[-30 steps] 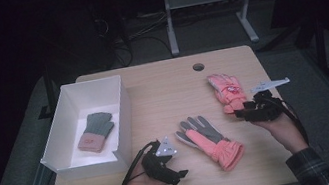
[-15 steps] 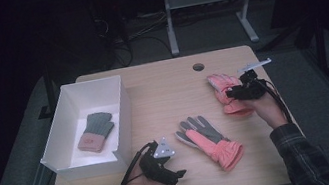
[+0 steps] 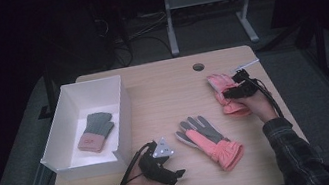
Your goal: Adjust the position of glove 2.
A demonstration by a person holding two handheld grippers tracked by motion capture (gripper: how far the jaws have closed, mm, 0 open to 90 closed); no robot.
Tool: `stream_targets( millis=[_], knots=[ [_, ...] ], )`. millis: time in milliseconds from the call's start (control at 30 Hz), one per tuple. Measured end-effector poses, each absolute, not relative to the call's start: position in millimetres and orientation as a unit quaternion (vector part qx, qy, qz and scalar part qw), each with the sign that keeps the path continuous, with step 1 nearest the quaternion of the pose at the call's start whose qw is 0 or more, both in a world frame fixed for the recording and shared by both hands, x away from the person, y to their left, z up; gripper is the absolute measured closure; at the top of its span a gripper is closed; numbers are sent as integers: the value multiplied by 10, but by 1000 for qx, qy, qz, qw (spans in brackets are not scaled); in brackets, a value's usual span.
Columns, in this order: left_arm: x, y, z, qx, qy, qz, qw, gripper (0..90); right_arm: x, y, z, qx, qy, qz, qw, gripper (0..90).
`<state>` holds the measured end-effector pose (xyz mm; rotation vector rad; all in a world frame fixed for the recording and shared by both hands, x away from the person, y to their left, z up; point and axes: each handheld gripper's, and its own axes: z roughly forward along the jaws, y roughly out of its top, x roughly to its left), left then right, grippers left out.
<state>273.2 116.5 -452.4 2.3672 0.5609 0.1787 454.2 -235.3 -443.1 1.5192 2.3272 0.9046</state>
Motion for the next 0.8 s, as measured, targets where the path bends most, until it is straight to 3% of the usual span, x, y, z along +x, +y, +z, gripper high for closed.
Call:
stream_targets(
  millis=[167,233,300,800],
  knots=[
    [2733,1161,-4540,913,215,68,340,151,4577,-2359,-4481,511,799,299,107,700],
    [2728,1159,-4541,914,215,68,337,152,4590,-2380,-4497,512,797,305,96,816],
    [2725,1155,-4546,914,214,68,337,152,4603,-2403,-4505,510,797,313,85,863],
    [2735,1164,-4545,914,214,66,337,152,4590,-2483,-4240,479,817,311,75,895]
  ],
)
